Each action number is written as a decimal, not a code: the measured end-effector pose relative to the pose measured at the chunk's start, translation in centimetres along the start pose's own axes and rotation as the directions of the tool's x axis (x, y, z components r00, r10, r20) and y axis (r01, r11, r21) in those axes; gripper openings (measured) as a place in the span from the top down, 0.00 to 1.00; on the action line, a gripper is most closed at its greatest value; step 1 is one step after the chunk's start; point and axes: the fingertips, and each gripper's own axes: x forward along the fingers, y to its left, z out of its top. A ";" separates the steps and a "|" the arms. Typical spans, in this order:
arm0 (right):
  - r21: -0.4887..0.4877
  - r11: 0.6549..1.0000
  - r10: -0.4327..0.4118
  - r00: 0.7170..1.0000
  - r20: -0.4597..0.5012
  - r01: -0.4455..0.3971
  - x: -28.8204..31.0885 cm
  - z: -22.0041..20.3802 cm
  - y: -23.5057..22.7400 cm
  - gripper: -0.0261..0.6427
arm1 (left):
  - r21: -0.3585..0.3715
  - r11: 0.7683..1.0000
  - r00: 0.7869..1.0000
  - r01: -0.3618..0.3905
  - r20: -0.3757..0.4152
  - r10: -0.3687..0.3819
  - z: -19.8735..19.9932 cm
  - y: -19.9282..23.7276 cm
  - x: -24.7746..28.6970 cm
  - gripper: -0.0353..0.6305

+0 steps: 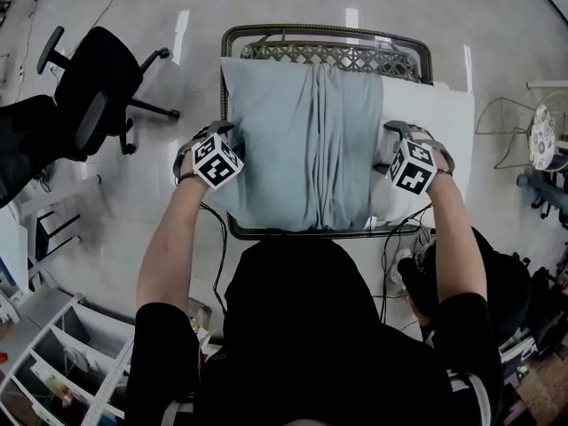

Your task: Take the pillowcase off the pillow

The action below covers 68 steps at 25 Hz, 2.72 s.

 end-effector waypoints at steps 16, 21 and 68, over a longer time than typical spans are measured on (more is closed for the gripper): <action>0.015 1.000 -0.022 0.998 -0.064 0.023 1.6 -0.1 0.1 0.32 | -0.011 0.997 0.997 0.073 0.005 -0.073 0.4 -1.1 2.7 0.60; 0.024 1.000 -0.016 0.993 -0.117 0.019 1.3 -0.3 0.4 0.39 | 0.096 0.995 0.996 0.013 -0.086 -0.005 -1.2 -1.0 1.3 0.93; 0.146 0.987 -0.046 0.985 -0.166 0.071 -1.4 -1.2 2.3 0.54 | 0.400 0.916 0.999 0.019 -0.032 -0.007 0.1 -0.5 -7.6 0.94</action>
